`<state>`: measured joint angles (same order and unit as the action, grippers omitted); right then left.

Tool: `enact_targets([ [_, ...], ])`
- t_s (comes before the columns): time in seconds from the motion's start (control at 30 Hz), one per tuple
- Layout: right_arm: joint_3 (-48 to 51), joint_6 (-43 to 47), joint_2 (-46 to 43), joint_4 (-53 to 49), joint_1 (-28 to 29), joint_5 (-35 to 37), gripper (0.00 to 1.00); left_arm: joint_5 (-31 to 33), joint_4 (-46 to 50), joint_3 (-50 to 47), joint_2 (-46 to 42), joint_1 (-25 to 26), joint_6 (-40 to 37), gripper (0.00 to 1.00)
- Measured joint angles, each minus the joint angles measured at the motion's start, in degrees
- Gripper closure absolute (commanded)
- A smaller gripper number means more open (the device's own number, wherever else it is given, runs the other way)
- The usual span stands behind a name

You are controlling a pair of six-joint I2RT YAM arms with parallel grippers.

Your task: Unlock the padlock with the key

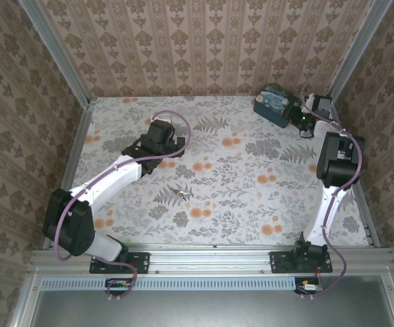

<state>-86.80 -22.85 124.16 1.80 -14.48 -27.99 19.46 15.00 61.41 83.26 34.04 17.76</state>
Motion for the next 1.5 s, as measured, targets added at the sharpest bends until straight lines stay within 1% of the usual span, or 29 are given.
enact_targets([
  [0.13, 9.2, -3.0, -6.0, 2.5, 3.2, -2.0, 0.46, 1.5, 0.0, 0.0, 0.0, 0.0, 0.0, 0.00],
  [0.23, 16.2, -4.3, -12.5, 2.8, 8.4, -3.3, 0.41, 2.4, -0.1, 0.0, 0.0, -0.1, -0.3, 0.00],
  [0.3, 18.0, -4.6, -15.9, 2.7, 11.8, -4.7, 0.37, 2.7, -0.2, 0.1, 0.0, -0.4, -0.5, 0.00],
  [0.37, 18.6, -4.4, -19.7, 1.7, 14.8, -6.2, 0.28, 2.9, -0.2, 0.3, 0.0, -0.5, -0.6, 0.00],
  [0.43, 18.5, -3.2, -23.1, 0.0, 14.6, -4.9, 0.20, 2.9, -0.4, 0.4, -0.1, -0.9, -0.7, 0.00],
  [0.5, 17.1, -0.9, -24.8, -1.9, 12.3, -1.3, 0.14, 2.9, -0.4, 0.4, -0.3, -1.2, -0.6, 0.00],
  [0.53, 15.2, 0.5, -24.6, -2.4, 10.2, 0.9, 0.06, 2.8, -0.4, 0.4, -0.5, -1.5, -0.6, 0.00],
  [0.57, 13.2, 1.5, -23.6, -2.5, 8.3, 2.4, 0.00, 2.6, -0.4, 0.3, -0.7, -1.6, -0.6, 0.00],
  [0.67, 5.4, 3.7, -18.0, -2.2, 3.8, 5.9, 0.00, 1.3, -0.4, 0.2, -1.9, -1.9, 0.3, 0.00],
  [0.73, 0.0, 4.9, -12.7, -1.8, 2.4, 8.2, 0.00, -0.1, -0.5, -0.1, -2.8, -1.8, 1.0, 0.00],
  [0.9, -10.1, 8.6, -0.7, -2.7, 3.1, 13.1, 0.00, -3.9, -1.0, -0.8, -3.6, -1.5, 2.4, 0.00],
  [1.03, -20.2, 12.4, 8.0, -6.4, 3.5, 14.8, 0.00, -6.2, -1.1, -0.8, -3.6, -1.5, 2.8, 0.00],
  [1.1, -24.5, 13.7, 11.0, -8.3, 3.6, 15.2, 0.00, -6.8, -1.3, -0.8, -3.6, -1.5, 2.8, 0.00],
  [1.2, -30.6, 15.7, 14.4, -11.7, 3.6, 15.0, 0.01, -7.6, -1.4, -0.7, -3.6, -1.5, 2.8, 0.00],
  [1.3, -34.1, 17.7, 15.8, -15.0, 3.6, 12.4, 0.05, -7.8, -1.3, -0.5, -3.4, -1.5, 2.8, 0.00],
  [1.4, -34.3, 19.3, 15.8, -17.4, 3.4, 7.3, 0.08, -7.7, -1.4, 0.1, -2.7, -1.5, 2.4, 0.00],
  [1.5, -30.3, 21.0, 13.5, -17.4, 3.4, 1.8, 0.10, -7.7, -1.7, 0.7, -2.1, -1.5, 1.8, 0.00],
])
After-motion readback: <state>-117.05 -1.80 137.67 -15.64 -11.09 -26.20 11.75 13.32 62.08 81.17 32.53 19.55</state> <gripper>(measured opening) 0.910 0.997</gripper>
